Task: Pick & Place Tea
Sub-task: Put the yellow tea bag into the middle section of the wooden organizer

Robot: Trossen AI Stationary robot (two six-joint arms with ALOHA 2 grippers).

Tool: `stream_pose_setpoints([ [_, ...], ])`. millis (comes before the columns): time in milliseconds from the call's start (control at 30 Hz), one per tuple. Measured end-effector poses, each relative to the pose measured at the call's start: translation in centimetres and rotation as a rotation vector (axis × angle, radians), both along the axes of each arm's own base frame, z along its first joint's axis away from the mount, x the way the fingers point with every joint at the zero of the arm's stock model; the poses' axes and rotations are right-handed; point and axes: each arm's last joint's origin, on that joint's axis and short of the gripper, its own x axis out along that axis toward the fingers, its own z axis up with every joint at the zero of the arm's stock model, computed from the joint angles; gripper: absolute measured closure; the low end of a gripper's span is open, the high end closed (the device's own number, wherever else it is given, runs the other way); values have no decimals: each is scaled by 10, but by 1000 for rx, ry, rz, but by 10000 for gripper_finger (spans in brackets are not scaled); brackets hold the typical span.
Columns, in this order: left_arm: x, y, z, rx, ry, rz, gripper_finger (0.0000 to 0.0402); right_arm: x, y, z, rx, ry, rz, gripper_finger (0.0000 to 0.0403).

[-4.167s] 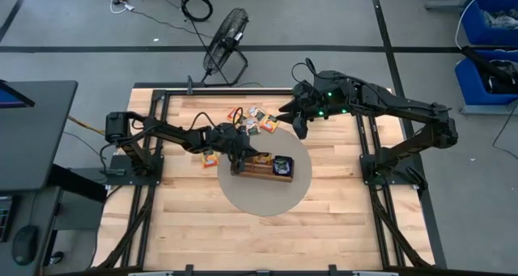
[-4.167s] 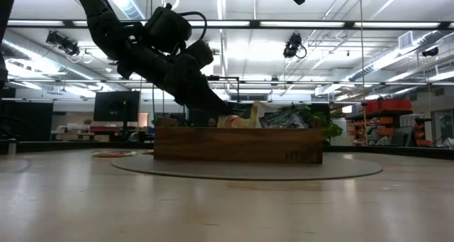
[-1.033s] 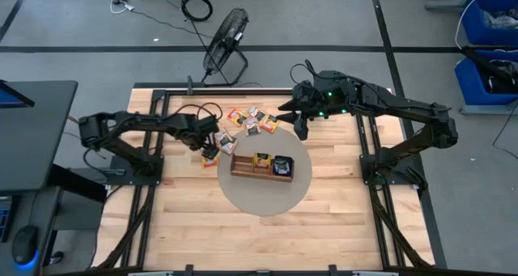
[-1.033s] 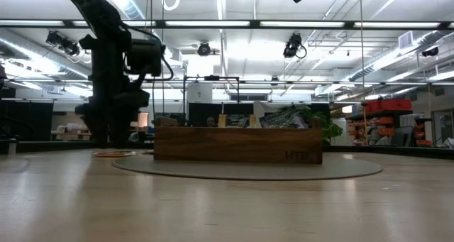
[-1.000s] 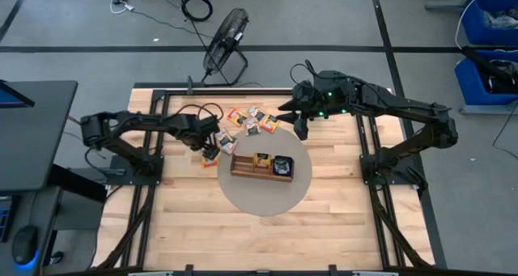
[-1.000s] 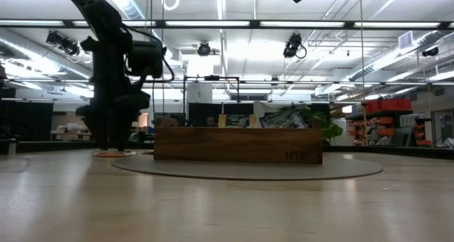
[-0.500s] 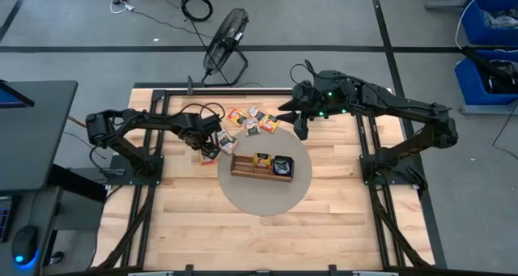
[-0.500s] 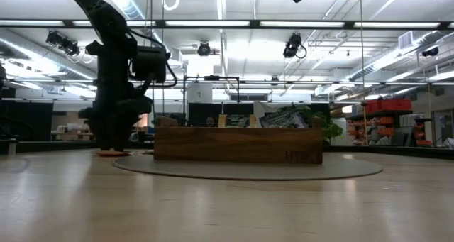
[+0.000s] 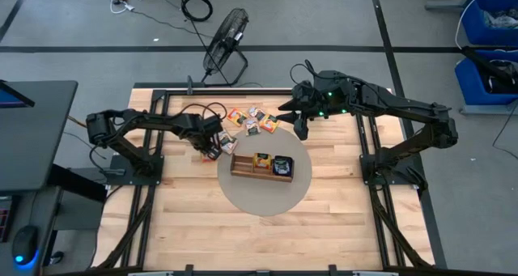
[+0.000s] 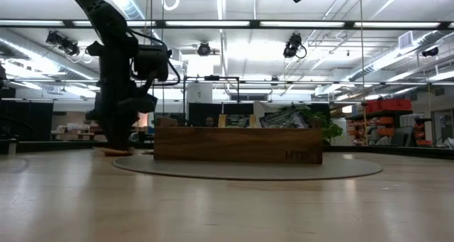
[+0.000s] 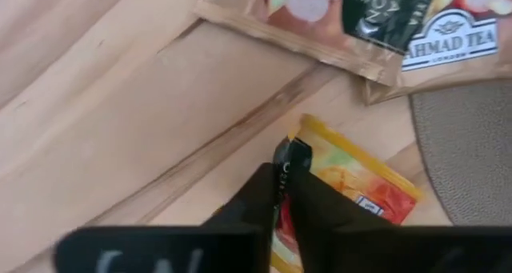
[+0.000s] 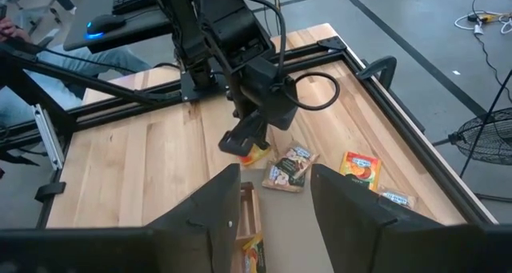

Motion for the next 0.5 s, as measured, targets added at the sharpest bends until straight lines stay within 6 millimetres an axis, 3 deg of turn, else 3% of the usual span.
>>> stream_pose_setpoints([
  [200, 0, 0, 3, 24, -15, -19, 395, 0, 0, 0, 1, 0, -1, 240],
  [367, -7, -2, 20, 58, -65, 10, 398, 0, 0, 0, 3, 0, -1, 240],
  [500, -13, -4, 46, 110, -175, 42, 398, 0, 0, 0, 9, -1, -6, 240],
])
